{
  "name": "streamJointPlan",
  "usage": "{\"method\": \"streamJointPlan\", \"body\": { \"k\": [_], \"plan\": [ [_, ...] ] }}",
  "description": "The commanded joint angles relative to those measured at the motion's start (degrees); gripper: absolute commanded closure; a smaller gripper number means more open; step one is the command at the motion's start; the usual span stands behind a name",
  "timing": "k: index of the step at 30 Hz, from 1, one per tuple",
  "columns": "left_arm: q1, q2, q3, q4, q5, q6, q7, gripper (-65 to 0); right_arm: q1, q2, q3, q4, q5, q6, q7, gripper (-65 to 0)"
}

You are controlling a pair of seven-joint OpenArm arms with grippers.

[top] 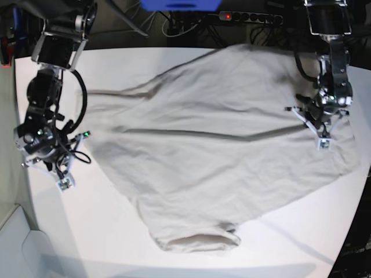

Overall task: Layout the t-shirt on the table in an organized manner, then fold the t-shirt properly
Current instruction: 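Pull the t-shirt apart with both grippers to spread it wide, then grasp the t-shirt edges with both grippers and lift them up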

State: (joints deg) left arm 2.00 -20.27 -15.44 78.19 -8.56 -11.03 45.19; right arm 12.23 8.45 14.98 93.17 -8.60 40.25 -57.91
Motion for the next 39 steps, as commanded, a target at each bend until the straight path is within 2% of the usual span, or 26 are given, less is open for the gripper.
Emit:
{"method": "streamJointPlan", "body": {
  "k": [1,3,6,8,11,14,17,21,23,24,28,37,39],
  "plan": [
    [-2.0,-2.2,-0.4,0.2,0.8,0.6,-0.4,-0.1,0.7,1.1,0.2,1.6,0.2,-0.2,0.8,0.0],
    [-6.4,-5.3,-0.4,-0.5,0.9,0.6,-0.3,-0.1,-0.4,1.3,0.2,2.4,0.2,-0.2,0.8,0.0],
    [-11.4,-7.8,-0.4,-0.1,0.9,0.6,0.4,-0.1,-1.2,1.8,0.2,2.6,0.2,-0.2,0.8,0.0],
    [-13.6,-8.6,-0.5,1.1,0.5,0.7,1.4,-0.1,-1.9,2.4,0.2,2.6,0.2,-0.2,0.8,0.0],
    [-13.9,-7.5,-3.9,8.7,0.3,0.5,8.6,-0.1,-3.0,2.6,0.2,2.6,0.2,-0.2,0.9,0.0],
    [-12.2,-1.4,-6.8,16.3,0.7,0.5,14.5,-0.1,-3.1,2.2,0.1,2.6,0.2,-0.2,0.9,0.0],
    [-7.1,3.6,-7.0,22.6,0.6,0.5,17.4,-0.1,-2.8,2.1,0.1,2.7,0.2,-0.2,0.9,0.0],
    [1.0,11.9,-6.7,25.4,0.7,0.5,17.5,-0.1,-2.6,1.4,0.1,2.7,0.2,-0.2,0.9,0.0],
    [4.5,14.8,-5.2,25.1,0.8,0.5,17.4,-0.1,-1.8,1.4,-0.1,2.7,0.2,-0.2,0.9,0.0],
    [6.0,15.1,-3.9,25.1,0.9,0.5,17.4,-0.1,-1.6,1.3,-0.4,2.7,0.2,-0.2,0.9,0.0],
    [10.0,15.0,-1.0,22.9,1.0,0.8,14.8,-0.1,-1.5,1.3,-2.7,2.7,0.2,-0.2,0.9,0.0],
    [10.2,9.2,-1.2,15.1,8.2,0.6,13.8,-0.1,-2.0,1.3,-6.9,2.7,0.2,-0.2,0.9,0.0],
    [9.5,9.0,-1.2,13.1,8.5,0.6,11.3,-0.1,-2.2,1.3,-7.6,2.7,0.2,-0.2,0.9,0.0]
  ]
}}
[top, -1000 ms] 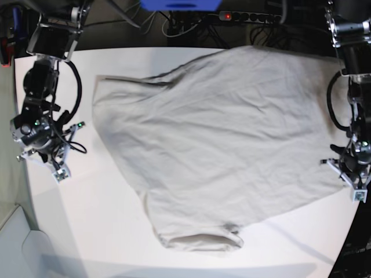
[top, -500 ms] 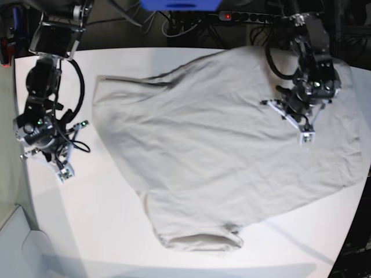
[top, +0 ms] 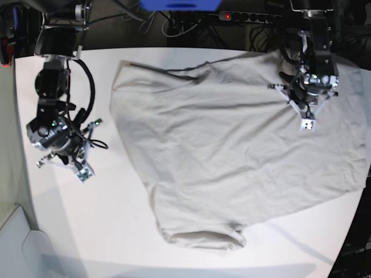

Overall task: Layout the t-shirt on the table in an organized manner, then fold the t-shirt properly
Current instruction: 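Grasp the t-shirt edges with both grippers and lift them up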

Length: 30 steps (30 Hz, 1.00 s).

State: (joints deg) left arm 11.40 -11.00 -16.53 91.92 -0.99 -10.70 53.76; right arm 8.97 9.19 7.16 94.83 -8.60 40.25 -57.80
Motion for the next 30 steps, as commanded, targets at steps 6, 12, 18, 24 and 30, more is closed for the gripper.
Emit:
{"method": "streamJointPlan", "body": {
  "k": [6,12,18,24,30],
  "plan": [
    [-10.7,-0.9,0.2,-12.5,1.0,0.3,-3.1,-0.1,-4.9,0.5,-5.0,4.3,0.2,-0.2,0.7,0.0],
    [-25.0,-1.2,3.5,-24.7,1.0,0.3,-4.7,-0.1,-12.4,0.7,-11.2,12.7,0.2,-0.2,0.8,0.0],
    [-33.4,-3.6,8.6,-32.2,1.0,0.8,-9.3,-0.1,-15.1,1.0,-13.2,13.9,0.2,-0.2,0.8,0.0],
    [-34.0,-5.1,8.5,-28.7,0.9,0.8,-9.0,-0.1,-20.6,1.8,-13.1,14.3,0.2,-0.2,1.3,0.0],
    [-29.9,-5.1,8.5,-23.5,0.7,0.4,-8.9,-0.1,-24.2,-2.5,-10.9,16.6,0.2,-0.2,1.5,0.0]
  ]
}}
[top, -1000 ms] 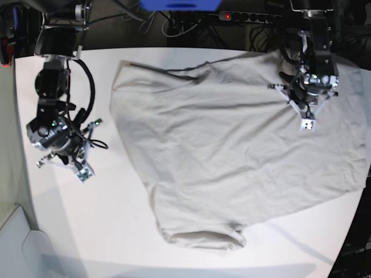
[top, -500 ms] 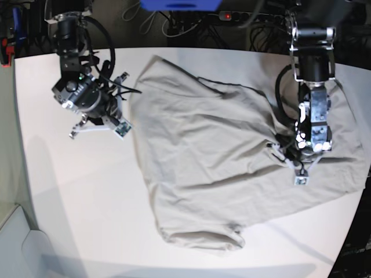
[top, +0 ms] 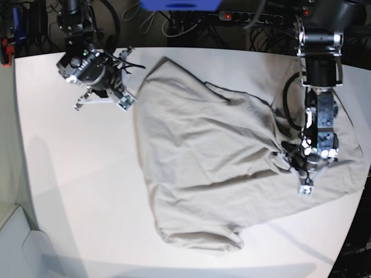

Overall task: Layout the t-shirt on the table in an organized manner, then fold the t-shirt properly
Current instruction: 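Grasp the t-shirt edges with both grippers and lift them up, then hold the lifted edges high with both grippers, letting the shirt hang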

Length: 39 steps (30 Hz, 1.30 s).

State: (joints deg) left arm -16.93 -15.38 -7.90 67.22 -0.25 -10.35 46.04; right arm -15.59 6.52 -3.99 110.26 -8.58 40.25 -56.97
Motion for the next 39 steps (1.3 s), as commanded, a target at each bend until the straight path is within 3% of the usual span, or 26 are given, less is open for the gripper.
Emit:
{"method": "streamJointPlan", "body": {
  "k": [1,5,11,13,18,22,25,29,35,39],
  "plan": [
    [-0.8,-0.8,-0.2,2.3,-0.1,0.0,-1.2,-0.1,0.3,-1.0,0.6,2.1,0.2,-0.2,0.7,0.0],
    [3.0,-0.6,-0.3,10.5,-0.2,-0.1,-1.2,-0.1,0.0,-2.9,0.8,5.0,0.1,-0.2,0.6,-1.0],
    [9.8,-0.1,-0.3,25.6,-0.2,-0.2,-0.9,-0.1,-0.1,-4.5,0.3,5.0,0.1,-0.2,0.7,-21.2],
    [11.8,0.0,-0.3,29.5,-0.2,-0.2,1.8,-0.1,-0.2,-4.8,-0.4,5.2,0.1,-0.2,0.7,-25.4],
    [18.5,-1.4,-3.2,35.0,-0.1,-0.2,5.7,-0.1,-0.2,-4.9,-6.2,5.4,0.1,-0.2,0.9,-25.7],
    [22.7,-1.5,-9.8,36.6,-0.1,-0.4,5.7,-0.1,-2.3,-4.9,-10.0,5.4,0.1,-0.2,6.6,-25.7],
    [24.5,-1.8,-16.3,37.4,-0.1,-5.9,6.2,-0.1,-5.1,-4.6,-13.8,5.4,0.1,-0.2,13.3,-26.2],
    [25.1,-2.7,-22.1,37.9,0.2,-13.6,6.5,-0.1,-7.1,-2.9,-18.6,4.9,0.1,-0.2,17.4,-26.3],
    [28.2,-2.9,-27.0,37.9,0.2,-15.1,6.3,-0.1,-6.7,-1.0,-20.0,1.8,0.1,-0.2,18.2,-26.3],
    [30.9,-2.8,-27.8,38.0,0.2,-15.1,5.8,-0.1,-6.9,-0.2,-18.4,-0.2,0.1,-0.2,24.0,-26.3]
  ]
}}
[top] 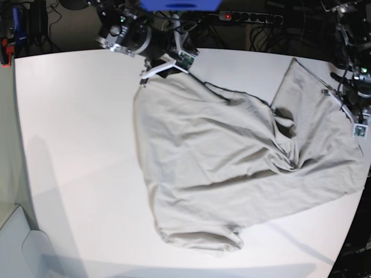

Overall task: Layout the t-shirt on the table in an organized manner, then fold the t-shirt properly
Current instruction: 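Hold the lifted edges high with both grippers, letting the shirt hang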

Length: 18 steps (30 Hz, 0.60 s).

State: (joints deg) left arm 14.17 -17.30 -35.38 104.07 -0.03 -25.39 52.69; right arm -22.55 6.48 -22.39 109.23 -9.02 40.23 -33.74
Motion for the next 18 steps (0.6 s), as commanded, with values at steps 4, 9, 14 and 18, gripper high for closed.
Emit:
{"method": "streamJointPlan", "body": {
  "k": [4,9,14,18],
  "plan": [
    [2.1,-0.8,-0.4,2.6,-0.2,-0.2,-0.9,-0.1,0.3,0.1,0.9,-0.8,0.5,-3.1,2.4,-26.3],
    [3.0,-0.4,-0.4,3.5,-0.3,-0.2,-0.9,-0.1,0.3,0.1,2.4,-1.0,0.5,-3.3,2.5,-26.3],
    [3.7,-0.3,-0.4,3.7,-0.3,-0.2,-0.9,-0.1,1.2,0.1,4.8,-1.2,0.5,-3.3,2.5,-26.3],
    [3.7,-0.3,-0.4,3.7,-0.3,-0.2,-0.9,-0.1,1.7,0.0,5.8,-4.4,0.5,-3.3,2.6,-26.3]
  ]
}}
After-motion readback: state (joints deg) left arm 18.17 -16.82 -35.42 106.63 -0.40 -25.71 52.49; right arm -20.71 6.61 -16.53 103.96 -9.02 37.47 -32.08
